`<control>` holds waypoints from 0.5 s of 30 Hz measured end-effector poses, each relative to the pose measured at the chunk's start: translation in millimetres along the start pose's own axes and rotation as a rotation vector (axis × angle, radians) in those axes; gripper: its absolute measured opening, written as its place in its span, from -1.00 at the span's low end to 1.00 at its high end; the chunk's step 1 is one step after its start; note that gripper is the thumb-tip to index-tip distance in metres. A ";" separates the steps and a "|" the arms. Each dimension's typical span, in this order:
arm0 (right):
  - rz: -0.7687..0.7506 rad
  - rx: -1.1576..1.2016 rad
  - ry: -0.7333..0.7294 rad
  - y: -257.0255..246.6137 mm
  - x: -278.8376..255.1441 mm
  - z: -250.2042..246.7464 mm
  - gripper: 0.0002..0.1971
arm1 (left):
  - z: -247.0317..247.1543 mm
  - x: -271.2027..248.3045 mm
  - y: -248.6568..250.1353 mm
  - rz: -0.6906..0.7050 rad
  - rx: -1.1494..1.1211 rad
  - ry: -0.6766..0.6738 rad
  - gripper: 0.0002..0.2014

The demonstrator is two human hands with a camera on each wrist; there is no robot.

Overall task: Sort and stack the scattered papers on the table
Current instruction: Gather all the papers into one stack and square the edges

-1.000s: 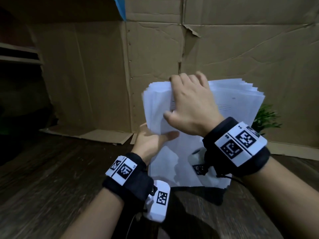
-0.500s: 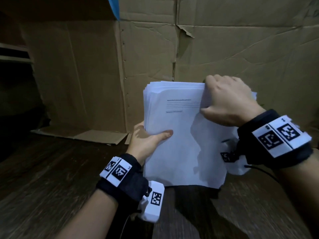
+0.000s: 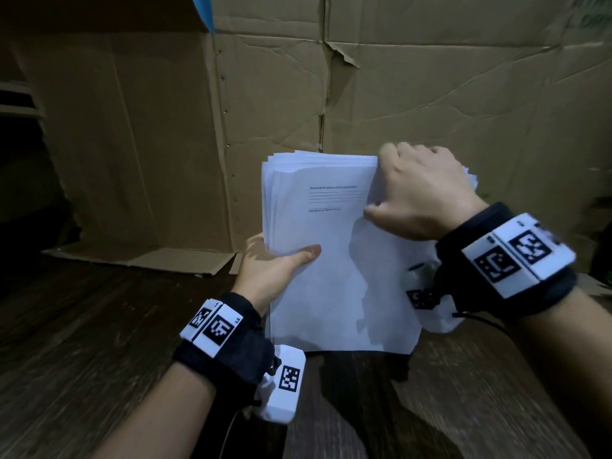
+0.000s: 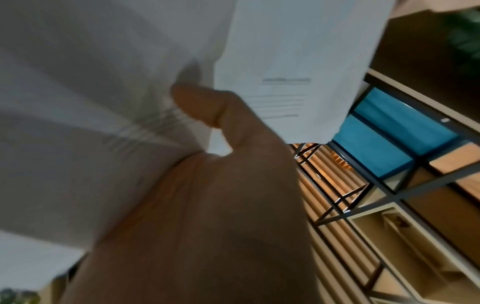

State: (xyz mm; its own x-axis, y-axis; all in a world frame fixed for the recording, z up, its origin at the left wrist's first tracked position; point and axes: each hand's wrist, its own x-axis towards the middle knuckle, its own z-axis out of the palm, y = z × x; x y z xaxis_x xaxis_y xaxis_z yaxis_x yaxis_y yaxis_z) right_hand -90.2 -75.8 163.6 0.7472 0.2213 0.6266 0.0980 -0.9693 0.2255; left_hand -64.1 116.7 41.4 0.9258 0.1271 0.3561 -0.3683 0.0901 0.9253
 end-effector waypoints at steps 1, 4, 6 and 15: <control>0.004 0.004 -0.045 -1.6 0.1 0.8 -0.60 | 0.0 0.1 -0.5 -0.005 0.000 -0.001 -0.58; 0.043 0.067 -0.001 -12.0 6.8 -5.9 -0.48 | -0.3 0.8 -1.2 -0.003 -0.002 0.009 -0.57; -0.037 0.086 0.078 -30.7 11.0 -8.1 -0.39 | 0.6 -0.5 1.0 0.004 -0.014 -0.003 -0.61; -0.295 0.287 0.006 -83.2 18.9 -0.5 -0.62 | -3.4 -0.2 3.6 0.087 0.091 -0.022 -0.81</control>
State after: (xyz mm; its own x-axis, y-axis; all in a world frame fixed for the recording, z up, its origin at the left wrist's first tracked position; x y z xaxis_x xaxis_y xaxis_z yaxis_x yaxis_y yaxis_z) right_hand -84.5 9.1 157.1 0.6555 0.4942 0.5710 0.4879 -0.8543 0.1794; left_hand -65.9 120.3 44.2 0.8927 0.1087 0.4373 -0.4388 -0.0105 0.8985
